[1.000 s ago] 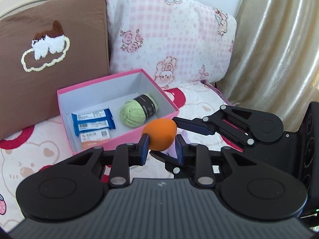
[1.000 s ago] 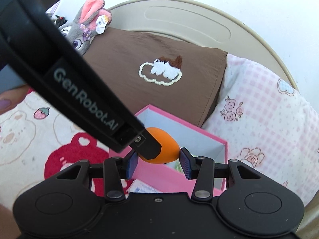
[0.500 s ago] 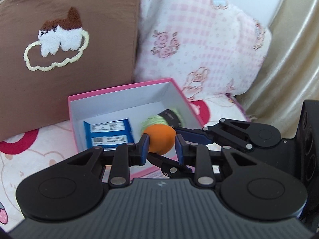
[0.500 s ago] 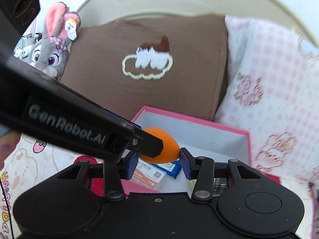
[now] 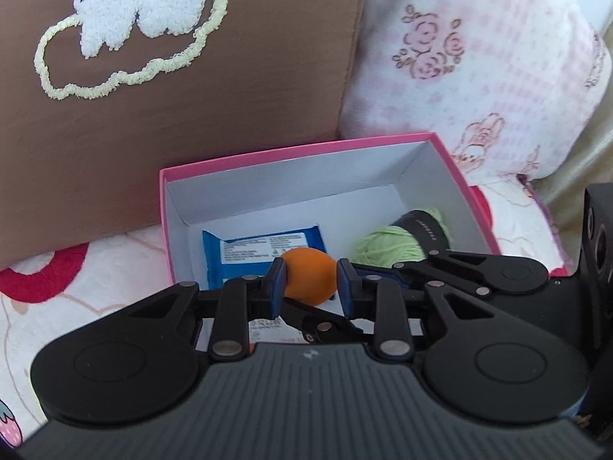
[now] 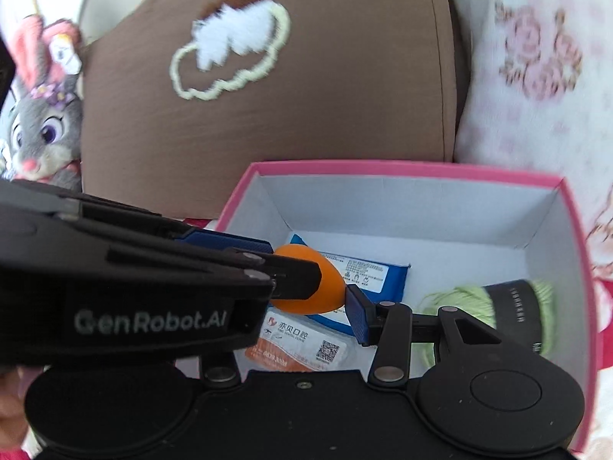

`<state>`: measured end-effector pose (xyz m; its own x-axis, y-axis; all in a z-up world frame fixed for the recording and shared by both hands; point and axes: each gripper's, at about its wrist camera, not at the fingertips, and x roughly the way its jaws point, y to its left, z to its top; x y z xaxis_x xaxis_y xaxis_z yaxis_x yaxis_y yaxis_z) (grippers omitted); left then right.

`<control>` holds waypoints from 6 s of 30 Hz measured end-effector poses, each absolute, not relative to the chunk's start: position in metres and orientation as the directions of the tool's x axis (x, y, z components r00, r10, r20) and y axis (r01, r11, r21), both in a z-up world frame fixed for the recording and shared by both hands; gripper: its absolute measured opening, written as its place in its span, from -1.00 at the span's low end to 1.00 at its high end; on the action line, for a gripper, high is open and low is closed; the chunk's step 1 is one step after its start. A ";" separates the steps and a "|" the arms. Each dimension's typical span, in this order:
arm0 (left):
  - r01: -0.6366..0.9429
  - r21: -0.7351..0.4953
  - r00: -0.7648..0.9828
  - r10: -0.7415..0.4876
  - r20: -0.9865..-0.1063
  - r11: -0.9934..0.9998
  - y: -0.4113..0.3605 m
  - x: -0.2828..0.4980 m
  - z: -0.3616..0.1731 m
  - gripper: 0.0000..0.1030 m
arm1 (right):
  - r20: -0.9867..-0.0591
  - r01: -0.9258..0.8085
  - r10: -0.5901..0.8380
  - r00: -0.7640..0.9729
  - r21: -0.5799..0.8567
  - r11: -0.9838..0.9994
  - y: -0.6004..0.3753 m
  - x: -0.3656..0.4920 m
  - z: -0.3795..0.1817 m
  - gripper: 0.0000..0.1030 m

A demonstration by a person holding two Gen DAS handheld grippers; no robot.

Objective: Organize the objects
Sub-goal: 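Lift the sponge with the left gripper and carry it over the pink box, then lower the sponge into the pink box and open the left gripper, then withdraw the left gripper up and away from the pink box, then move the left gripper toward the purple plush toy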

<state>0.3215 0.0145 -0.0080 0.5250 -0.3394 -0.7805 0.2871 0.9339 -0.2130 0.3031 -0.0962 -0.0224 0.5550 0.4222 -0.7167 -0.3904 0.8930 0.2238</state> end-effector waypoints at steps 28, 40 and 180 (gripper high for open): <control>0.223 -0.124 0.542 -0.228 -0.809 0.967 0.008 0.333 -0.047 -0.48 | -0.764 -0.366 0.397 0.508 0.226 0.903 -0.073 0.301 -0.063 0.04; 0.189 -0.160 0.574 -0.241 -0.783 0.969 0.025 0.324 -0.041 -0.48 | -0.760 -0.378 0.388 0.522 0.201 0.904 -0.074 0.297 -0.066 0.00; 0.418 -0.368 0.359 -0.523 -0.773 0.831 -0.088 0.138 -0.074 0.92 | -0.602 -0.299 0.267 0.753 0.049 0.953 -0.271 0.060 -0.081 0.82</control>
<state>0.1383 -0.0879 -0.0739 0.3589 -0.5231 -0.7730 0.4178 0.8306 -0.3681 0.0604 -0.2712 -0.0814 0.7526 0.2670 -0.6019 -0.2986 0.9531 0.0493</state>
